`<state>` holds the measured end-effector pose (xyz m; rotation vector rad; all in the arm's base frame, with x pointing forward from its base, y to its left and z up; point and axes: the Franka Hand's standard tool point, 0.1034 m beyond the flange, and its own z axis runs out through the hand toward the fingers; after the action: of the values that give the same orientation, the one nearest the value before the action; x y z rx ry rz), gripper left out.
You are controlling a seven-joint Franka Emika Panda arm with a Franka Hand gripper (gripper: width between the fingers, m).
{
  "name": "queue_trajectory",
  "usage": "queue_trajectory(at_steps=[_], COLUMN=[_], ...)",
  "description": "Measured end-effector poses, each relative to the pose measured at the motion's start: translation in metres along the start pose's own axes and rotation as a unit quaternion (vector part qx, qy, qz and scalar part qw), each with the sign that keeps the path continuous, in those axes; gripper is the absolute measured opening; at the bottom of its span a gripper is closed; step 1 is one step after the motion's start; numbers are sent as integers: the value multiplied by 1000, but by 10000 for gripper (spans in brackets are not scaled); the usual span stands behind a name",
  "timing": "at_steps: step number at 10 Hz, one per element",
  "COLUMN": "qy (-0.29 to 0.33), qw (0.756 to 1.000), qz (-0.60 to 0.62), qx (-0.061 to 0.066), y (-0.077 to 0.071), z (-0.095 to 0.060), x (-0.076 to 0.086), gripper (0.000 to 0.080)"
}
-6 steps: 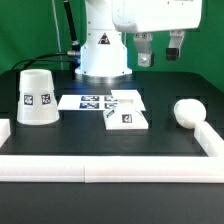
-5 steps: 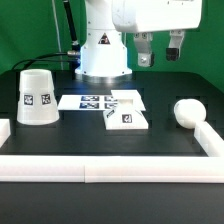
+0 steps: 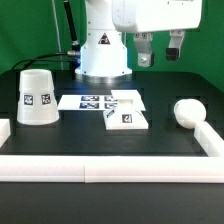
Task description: Assemble lamp
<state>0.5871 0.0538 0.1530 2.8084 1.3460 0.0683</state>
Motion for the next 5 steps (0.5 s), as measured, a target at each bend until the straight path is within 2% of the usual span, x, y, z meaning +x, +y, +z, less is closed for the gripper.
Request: queue_trajectory(at_steps=[2,3,5], qy=[-1,-5,-8], qw=[1000,1000,998], qz=[8,2,64], qx=[0,1,0], y=[3,11,11], z=[0,0,4], x=[-3,-17,-33], gripper=[699,699,699])
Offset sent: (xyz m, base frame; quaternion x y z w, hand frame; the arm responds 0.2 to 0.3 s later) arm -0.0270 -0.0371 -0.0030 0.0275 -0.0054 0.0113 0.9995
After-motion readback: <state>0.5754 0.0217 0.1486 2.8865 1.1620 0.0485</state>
